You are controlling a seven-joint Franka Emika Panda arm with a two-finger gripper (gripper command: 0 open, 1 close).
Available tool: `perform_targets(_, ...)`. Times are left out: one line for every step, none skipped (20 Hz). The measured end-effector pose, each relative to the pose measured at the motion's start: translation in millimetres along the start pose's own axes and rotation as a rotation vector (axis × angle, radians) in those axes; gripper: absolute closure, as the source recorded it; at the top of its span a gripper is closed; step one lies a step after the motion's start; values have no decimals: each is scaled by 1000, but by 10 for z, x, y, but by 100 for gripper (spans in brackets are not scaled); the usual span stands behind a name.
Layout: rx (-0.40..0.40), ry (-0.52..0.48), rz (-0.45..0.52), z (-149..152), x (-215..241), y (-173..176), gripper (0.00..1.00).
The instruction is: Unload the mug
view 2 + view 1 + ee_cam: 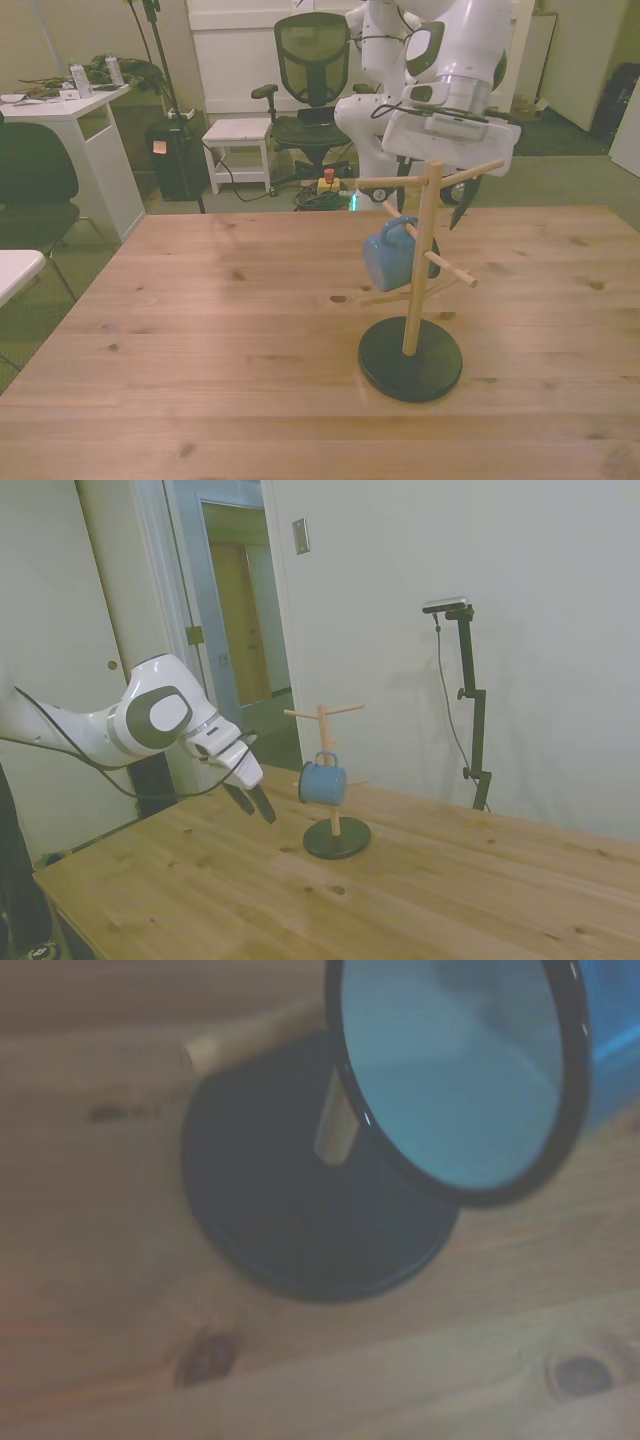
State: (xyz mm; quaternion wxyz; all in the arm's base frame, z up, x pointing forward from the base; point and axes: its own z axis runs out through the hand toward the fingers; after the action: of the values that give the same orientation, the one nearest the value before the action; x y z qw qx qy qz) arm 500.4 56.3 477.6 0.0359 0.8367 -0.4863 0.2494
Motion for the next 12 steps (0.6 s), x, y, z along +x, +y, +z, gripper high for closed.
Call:
perform_targets(4, 41, 12, -21, -28, -83, 0)
perform_targets(6, 113, 43, -7, -32, -203, 0)
perform_targets(5, 141, 46, 1, -49, -216, 0)
perform_targets(8, 162, 49, 24, -74, -234, 0)
perform_targets(11, 178, 52, 50, -103, -262, 0)
perform_targets(14, 197, 58, 75, -135, -297, 0)
perform_targets(15, 216, 67, 91, -170, -329, 0)
perform_targets(24, 237, 79, 92, -205, -362, 0)
perform_targets(35, 260, 92, 77, -240, -395, 0)
perform_targets(45, 285, 105, 54, -266, -422, 0)
perform_targets(52, 317, 119, 34, -275, -442, 0)
perform_targets(58, 349, 134, 21, -278, -458, 0)
